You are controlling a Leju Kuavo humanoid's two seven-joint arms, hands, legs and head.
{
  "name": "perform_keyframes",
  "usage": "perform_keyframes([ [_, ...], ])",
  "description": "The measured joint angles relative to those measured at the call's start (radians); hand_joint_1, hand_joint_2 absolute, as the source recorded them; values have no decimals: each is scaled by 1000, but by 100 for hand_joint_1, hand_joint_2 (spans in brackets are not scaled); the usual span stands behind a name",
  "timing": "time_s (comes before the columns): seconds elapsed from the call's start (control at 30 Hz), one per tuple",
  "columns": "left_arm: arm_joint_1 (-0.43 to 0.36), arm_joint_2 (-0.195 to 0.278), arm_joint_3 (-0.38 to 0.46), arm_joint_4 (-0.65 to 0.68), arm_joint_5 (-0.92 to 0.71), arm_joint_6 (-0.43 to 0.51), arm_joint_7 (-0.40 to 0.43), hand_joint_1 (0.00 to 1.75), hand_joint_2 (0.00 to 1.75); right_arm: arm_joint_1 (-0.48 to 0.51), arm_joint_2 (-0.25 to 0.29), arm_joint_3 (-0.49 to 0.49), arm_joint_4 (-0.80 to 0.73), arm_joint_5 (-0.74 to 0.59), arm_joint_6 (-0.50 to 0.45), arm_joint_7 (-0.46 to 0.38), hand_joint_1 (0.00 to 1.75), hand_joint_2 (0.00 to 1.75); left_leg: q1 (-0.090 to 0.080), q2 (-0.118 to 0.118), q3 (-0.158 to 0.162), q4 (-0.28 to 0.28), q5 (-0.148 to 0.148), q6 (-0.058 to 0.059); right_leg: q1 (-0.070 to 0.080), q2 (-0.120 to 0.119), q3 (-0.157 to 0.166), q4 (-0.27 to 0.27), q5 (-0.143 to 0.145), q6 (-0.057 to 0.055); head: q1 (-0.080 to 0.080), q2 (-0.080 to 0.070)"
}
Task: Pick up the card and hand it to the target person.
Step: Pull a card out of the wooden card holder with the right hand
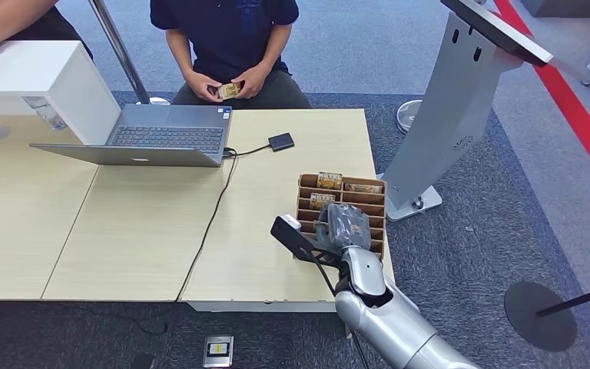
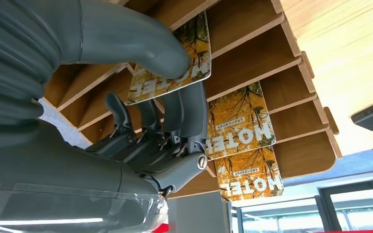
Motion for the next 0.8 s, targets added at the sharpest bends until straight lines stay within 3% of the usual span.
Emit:
perform_keyframes([
  [0.4, 0, 0, 0, 0, 21, 10, -20, 0, 175, 1, -5, 0, -26, -12, -10, -16, 148, 175, 0, 0, 0, 0, 0, 0, 0, 0, 0, 0, 0, 0, 0, 0],
  [0.8, 7, 1, 0, 0, 43, 10, -22, 0, 175, -5, -66, -38, -303, -71, -51, -82, 148, 175, 0, 0, 0, 0, 0, 0, 0, 0, 0, 0, 0, 0, 0, 0],
])
